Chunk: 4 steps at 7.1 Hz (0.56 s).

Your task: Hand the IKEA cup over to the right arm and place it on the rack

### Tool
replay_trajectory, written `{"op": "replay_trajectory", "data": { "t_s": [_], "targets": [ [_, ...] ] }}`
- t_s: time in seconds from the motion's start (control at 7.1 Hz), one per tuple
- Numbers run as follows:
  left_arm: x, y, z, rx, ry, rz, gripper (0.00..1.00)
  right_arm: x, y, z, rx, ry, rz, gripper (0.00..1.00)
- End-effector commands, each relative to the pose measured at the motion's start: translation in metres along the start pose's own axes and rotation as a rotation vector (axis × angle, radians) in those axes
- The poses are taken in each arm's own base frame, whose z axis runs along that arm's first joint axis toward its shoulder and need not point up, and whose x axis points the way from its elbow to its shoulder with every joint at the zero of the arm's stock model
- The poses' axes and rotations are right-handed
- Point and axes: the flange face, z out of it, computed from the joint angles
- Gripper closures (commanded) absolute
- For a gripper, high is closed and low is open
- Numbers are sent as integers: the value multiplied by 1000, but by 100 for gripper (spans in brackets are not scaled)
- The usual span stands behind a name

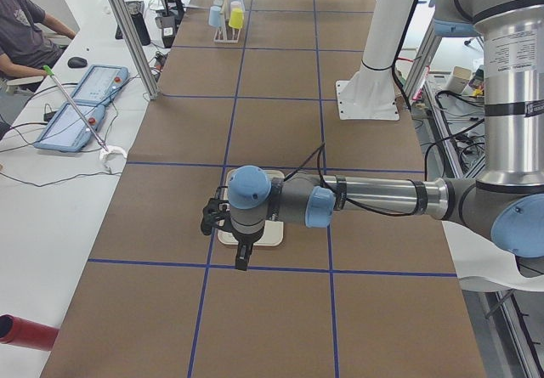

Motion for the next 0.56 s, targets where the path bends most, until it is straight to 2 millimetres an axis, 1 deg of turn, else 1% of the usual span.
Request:
{"op": "replay_trajectory", "data": {
  "t_s": [0.0, 0.42],
  "targets": [
    [1, -3, -1, 1, -1, 3, 0, -6, -7, -5, 13, -5, -9, 0],
    [1, -4, -1, -1, -1, 1, 0, -16, -6, -10, 11, -57, -6, 0]
  ]
}}
